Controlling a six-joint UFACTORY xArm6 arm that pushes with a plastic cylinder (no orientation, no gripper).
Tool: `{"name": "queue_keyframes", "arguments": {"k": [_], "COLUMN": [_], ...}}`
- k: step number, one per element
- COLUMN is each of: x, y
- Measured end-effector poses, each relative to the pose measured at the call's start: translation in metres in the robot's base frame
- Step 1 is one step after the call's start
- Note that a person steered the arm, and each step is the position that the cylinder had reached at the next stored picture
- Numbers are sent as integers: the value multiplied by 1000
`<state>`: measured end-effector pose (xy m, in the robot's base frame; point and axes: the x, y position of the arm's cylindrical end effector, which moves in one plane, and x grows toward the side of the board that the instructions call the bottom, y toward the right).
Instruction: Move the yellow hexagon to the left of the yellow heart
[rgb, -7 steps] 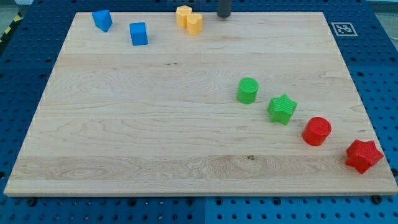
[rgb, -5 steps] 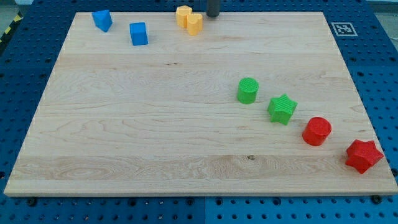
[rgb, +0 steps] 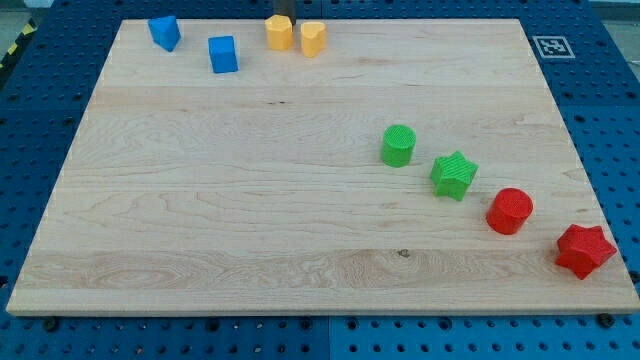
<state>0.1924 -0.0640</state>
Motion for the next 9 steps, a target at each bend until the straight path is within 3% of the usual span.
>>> {"name": "queue_keyframes", "arguments": {"k": [2,5,7,9], "x": [0,7,9,43], "y": [-37,13,-28,2]}}
